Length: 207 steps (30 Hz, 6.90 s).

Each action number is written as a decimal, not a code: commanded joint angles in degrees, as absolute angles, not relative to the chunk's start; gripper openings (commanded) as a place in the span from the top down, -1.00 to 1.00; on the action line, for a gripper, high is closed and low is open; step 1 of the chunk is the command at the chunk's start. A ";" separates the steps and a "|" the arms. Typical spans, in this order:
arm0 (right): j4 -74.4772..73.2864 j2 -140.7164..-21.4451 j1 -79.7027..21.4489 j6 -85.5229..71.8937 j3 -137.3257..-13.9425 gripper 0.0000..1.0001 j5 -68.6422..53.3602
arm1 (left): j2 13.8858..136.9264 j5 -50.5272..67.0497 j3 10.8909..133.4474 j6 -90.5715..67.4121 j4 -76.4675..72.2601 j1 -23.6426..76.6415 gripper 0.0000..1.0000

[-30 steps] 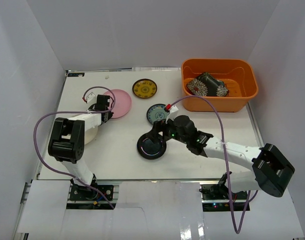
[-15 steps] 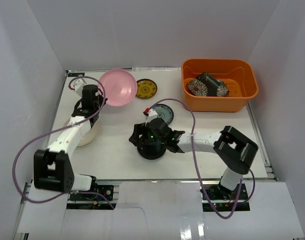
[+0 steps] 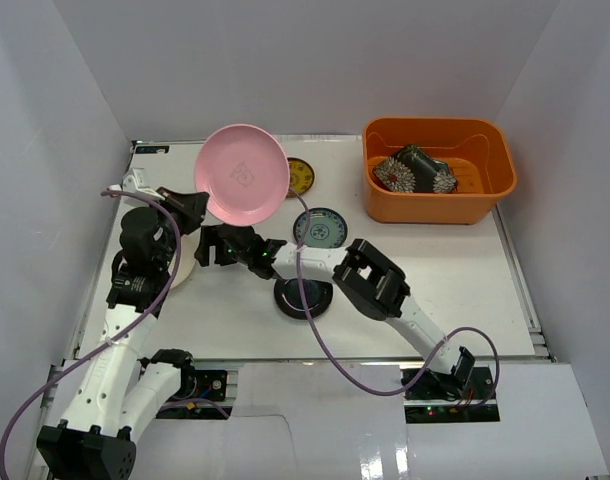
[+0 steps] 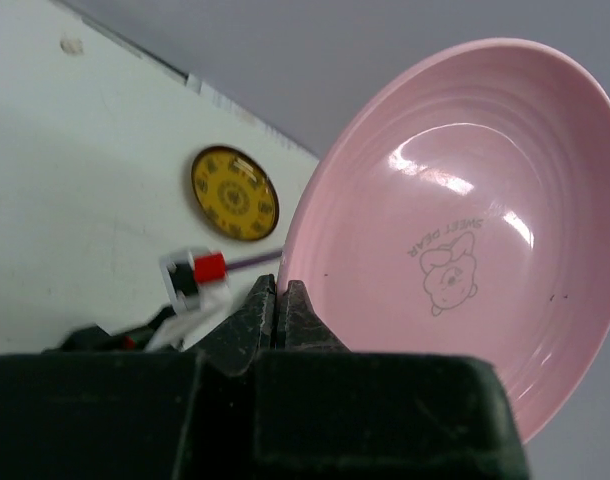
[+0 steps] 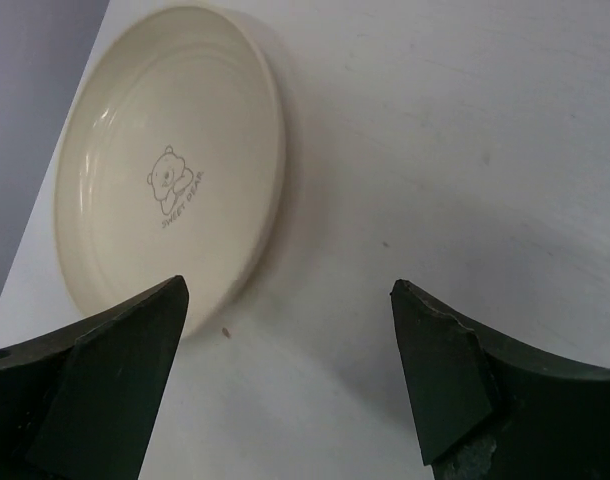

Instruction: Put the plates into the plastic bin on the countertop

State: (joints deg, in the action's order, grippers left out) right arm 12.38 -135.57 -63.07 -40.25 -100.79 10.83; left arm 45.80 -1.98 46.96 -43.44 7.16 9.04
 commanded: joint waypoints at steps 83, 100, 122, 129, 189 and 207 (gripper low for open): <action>-1.85 -39.74 7.13 -32.78 -40.09 0.20 -20.12 | 137.73 -11.34 137.12 -34.55 5.99 45.62 0.01; 12.19 -52.08 -40.30 -38.14 -21.71 -0.43 6.12 | 106.35 -2.38 86.15 -40.85 -3.60 24.71 -0.35; 33.31 -88.86 -48.96 -51.15 -25.85 0.84 3.87 | 129.98 14.85 91.31 -51.76 -0.62 11.16 -0.53; 24.37 -64.57 -47.65 -43.52 -26.88 0.85 7.71 | 134.12 15.29 95.09 -51.94 -1.05 10.81 -0.05; -3.78 -33.92 2.46 -31.20 -41.93 0.79 -12.30 | 139.95 3.51 139.13 -44.75 -3.61 41.75 -0.85; -3.34 -32.61 1.67 -29.27 -36.65 0.61 -18.72 | 82.97 -13.63 47.33 -42.00 -5.71 34.28 -0.42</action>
